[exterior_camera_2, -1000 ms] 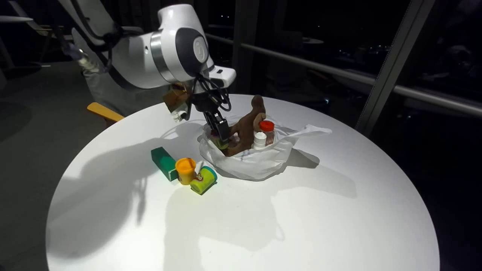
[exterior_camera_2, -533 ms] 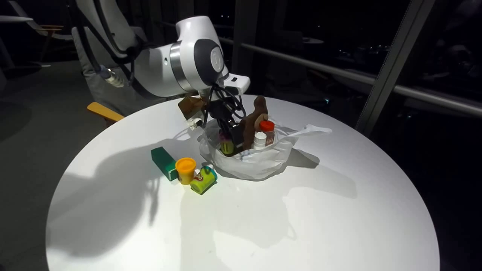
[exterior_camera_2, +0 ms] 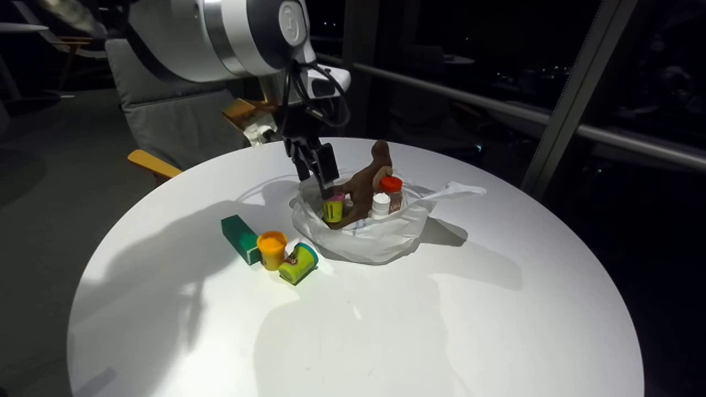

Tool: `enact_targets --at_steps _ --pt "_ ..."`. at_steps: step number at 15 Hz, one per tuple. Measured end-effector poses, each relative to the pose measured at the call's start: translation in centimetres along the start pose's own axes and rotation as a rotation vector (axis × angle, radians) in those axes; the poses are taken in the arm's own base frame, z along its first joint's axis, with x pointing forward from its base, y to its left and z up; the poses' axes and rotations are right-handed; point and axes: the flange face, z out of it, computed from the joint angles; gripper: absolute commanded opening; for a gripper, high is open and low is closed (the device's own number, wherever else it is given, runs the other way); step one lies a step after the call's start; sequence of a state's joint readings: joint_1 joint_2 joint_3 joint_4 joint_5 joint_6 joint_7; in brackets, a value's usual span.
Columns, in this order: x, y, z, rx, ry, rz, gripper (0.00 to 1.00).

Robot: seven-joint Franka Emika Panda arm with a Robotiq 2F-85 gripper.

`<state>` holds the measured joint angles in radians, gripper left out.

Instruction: Put the containers, reindeer toy and green block inside the white plastic bag

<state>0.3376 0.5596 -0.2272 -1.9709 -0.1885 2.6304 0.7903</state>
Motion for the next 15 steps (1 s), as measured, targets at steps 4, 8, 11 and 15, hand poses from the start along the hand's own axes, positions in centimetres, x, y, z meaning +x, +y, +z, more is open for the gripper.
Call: enact_targets --at_steps 4,8,11,15 --pt "-2.7 3.2 -4.1 -0.028 -0.116 -0.105 1.00" --pt "-6.4 5.6 -3.9 -0.004 -0.235 -0.195 1.00" --pt "-8.8 5.8 -2.0 0.038 -0.290 -0.265 1.00" --pt "-10.9 4.3 0.7 0.073 -0.269 -0.342 1.00"
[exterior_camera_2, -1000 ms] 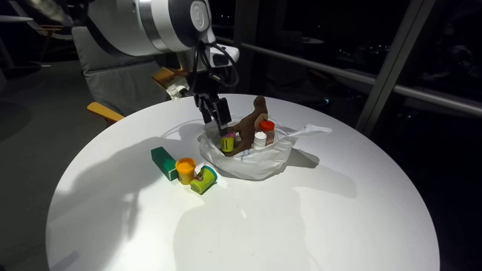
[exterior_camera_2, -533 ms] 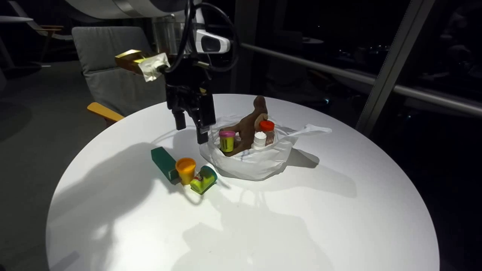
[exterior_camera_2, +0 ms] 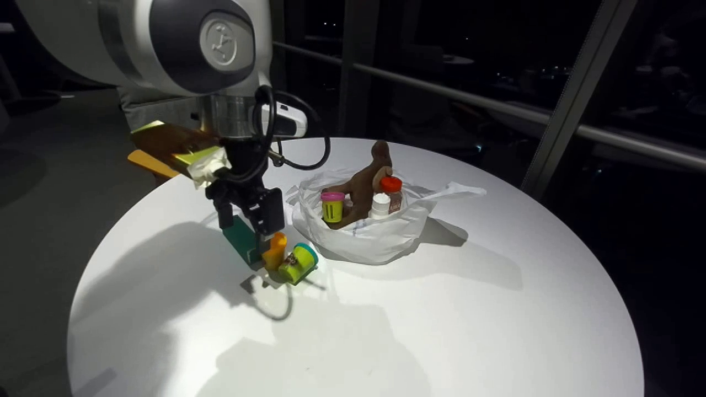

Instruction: Put the containers, reindeer toy and green block inside the white plastic bag

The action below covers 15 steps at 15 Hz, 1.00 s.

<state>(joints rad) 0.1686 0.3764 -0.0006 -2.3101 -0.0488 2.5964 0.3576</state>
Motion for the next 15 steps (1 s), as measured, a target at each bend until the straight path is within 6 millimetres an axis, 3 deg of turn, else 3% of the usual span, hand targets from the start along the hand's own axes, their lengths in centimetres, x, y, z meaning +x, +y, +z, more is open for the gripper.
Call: enact_targets --at_steps 6,15 --pt "0.0 -2.3 2.8 0.036 0.089 0.000 1.00" --pt "0.8 -2.2 4.0 0.002 0.205 0.140 1.00"
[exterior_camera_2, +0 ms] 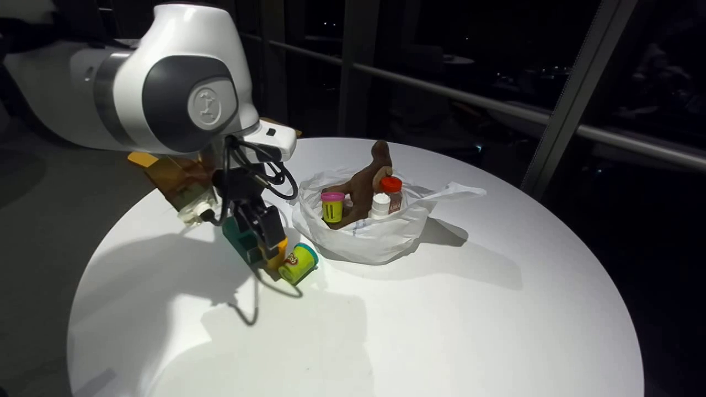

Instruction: Put the containers, reindeer toy and green block inside the white plastic bag

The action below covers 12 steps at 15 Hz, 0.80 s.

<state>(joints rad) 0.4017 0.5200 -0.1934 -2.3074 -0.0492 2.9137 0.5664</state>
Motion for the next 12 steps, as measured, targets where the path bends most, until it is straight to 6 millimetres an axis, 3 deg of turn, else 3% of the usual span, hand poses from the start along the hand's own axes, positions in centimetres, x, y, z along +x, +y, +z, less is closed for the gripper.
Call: enact_targets --at_steps 6,7,8,12 --pt "0.12 -0.13 0.32 -0.030 0.034 0.079 1.00" --pt "0.12 -0.19 0.40 -0.032 0.039 0.094 0.90" --pt "0.11 -0.25 0.44 -0.034 0.044 0.108 0.73" --pt "0.11 -0.36 0.56 -0.042 0.062 0.169 0.42"
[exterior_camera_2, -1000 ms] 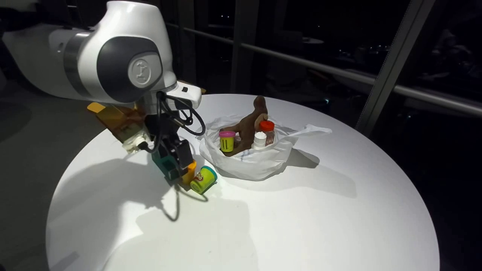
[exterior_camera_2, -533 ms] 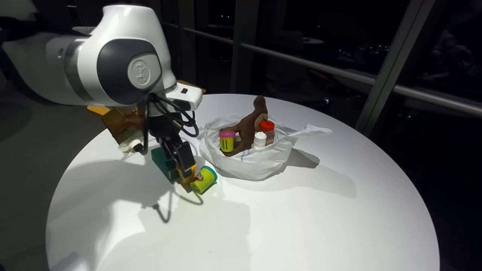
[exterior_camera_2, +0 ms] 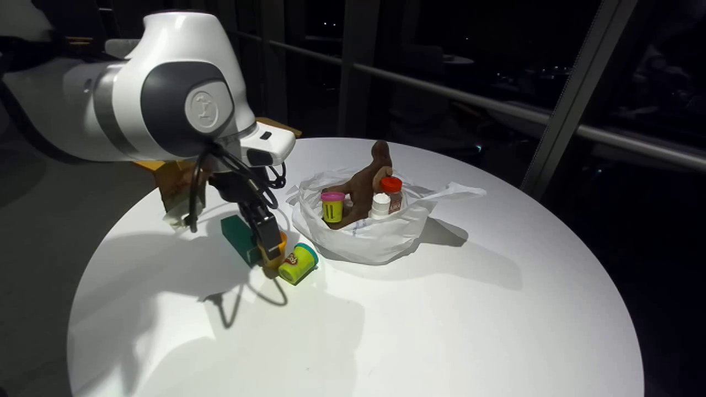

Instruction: Put the containers, reindeer toy and green block inside the white plastic bag

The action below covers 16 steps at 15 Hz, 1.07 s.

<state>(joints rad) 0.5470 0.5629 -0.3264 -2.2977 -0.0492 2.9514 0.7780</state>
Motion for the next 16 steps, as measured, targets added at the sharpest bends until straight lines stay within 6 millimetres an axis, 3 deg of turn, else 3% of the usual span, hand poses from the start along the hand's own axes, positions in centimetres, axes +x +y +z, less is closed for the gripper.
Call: enact_targets --at_steps 2,10,16 --pt "0.0 0.0 0.1 -0.008 0.010 0.030 0.28" --pt "0.6 -0.3 -1.0 -0.018 0.069 0.088 0.28" --pt "4.5 0.8 -6.2 0.003 0.181 0.095 0.28"
